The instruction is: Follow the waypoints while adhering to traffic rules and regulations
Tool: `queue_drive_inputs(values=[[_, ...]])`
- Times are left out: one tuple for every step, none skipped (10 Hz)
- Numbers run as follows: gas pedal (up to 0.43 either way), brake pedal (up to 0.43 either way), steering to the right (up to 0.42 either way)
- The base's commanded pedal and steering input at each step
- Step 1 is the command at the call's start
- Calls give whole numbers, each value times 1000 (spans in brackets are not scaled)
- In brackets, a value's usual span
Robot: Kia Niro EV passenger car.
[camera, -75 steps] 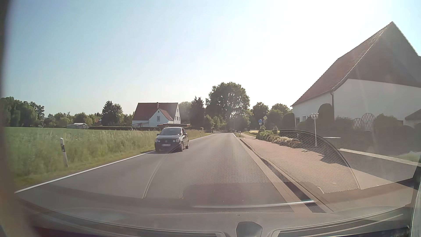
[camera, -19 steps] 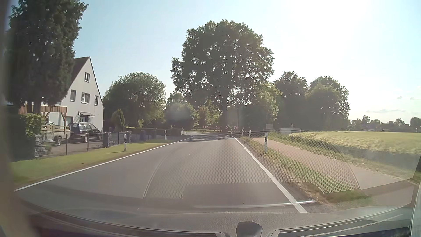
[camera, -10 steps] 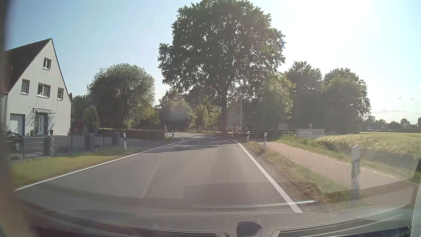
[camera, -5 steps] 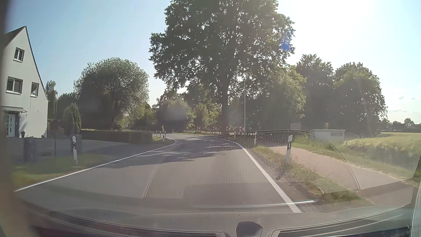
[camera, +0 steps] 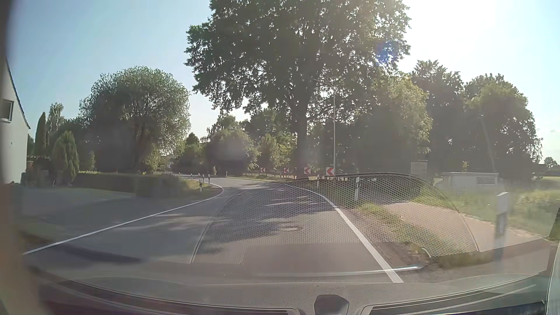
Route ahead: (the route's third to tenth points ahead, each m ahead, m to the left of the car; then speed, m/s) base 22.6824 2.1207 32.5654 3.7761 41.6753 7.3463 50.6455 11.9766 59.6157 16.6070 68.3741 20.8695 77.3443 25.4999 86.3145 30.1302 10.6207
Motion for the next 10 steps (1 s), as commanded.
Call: queue_drive_inputs(values=[[0, 6, -6], [0, 6, -6], [0, 6, -6], [0, 6, -6], [0, 6, -8], [0, 6, -11], [0, 6, -12], [0, 6, -17], [20, 6, -20], [39, 6, -24]])
